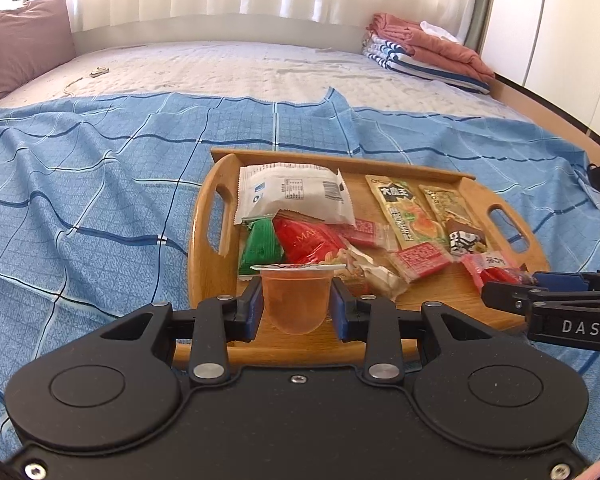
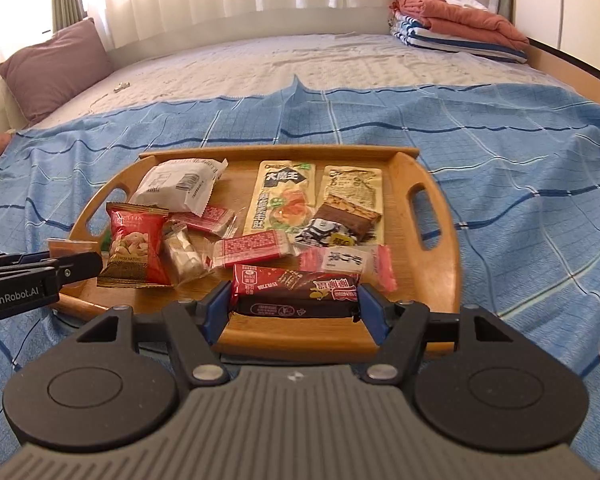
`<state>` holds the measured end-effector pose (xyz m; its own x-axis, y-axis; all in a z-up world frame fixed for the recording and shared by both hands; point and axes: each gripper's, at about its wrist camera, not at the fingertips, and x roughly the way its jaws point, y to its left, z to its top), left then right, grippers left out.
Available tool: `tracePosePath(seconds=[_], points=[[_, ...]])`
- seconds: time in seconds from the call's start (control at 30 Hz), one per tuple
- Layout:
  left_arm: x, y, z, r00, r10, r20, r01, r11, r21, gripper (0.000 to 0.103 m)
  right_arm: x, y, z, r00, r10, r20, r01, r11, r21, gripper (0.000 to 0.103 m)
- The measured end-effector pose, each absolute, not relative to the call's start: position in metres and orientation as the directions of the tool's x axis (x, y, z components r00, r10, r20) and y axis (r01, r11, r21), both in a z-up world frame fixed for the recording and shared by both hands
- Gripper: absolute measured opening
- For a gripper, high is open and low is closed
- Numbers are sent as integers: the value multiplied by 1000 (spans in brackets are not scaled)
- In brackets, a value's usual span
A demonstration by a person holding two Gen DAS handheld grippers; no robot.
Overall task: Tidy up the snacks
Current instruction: 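Carry the jelly cup and chocolate bar over the wooden tray, then lower the cup and bar onto the tray and open both grippers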
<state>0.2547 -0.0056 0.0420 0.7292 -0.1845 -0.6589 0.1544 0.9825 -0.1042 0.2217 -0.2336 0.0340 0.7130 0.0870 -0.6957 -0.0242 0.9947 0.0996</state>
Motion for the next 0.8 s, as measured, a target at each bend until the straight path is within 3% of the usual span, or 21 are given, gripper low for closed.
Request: tracePosePath(seconds=[0.8], points=[[288, -5, 12, 727, -141, -672, 124, 990, -74, 33, 260, -202, 12, 712, 57, -700, -86, 996, -7, 70]])
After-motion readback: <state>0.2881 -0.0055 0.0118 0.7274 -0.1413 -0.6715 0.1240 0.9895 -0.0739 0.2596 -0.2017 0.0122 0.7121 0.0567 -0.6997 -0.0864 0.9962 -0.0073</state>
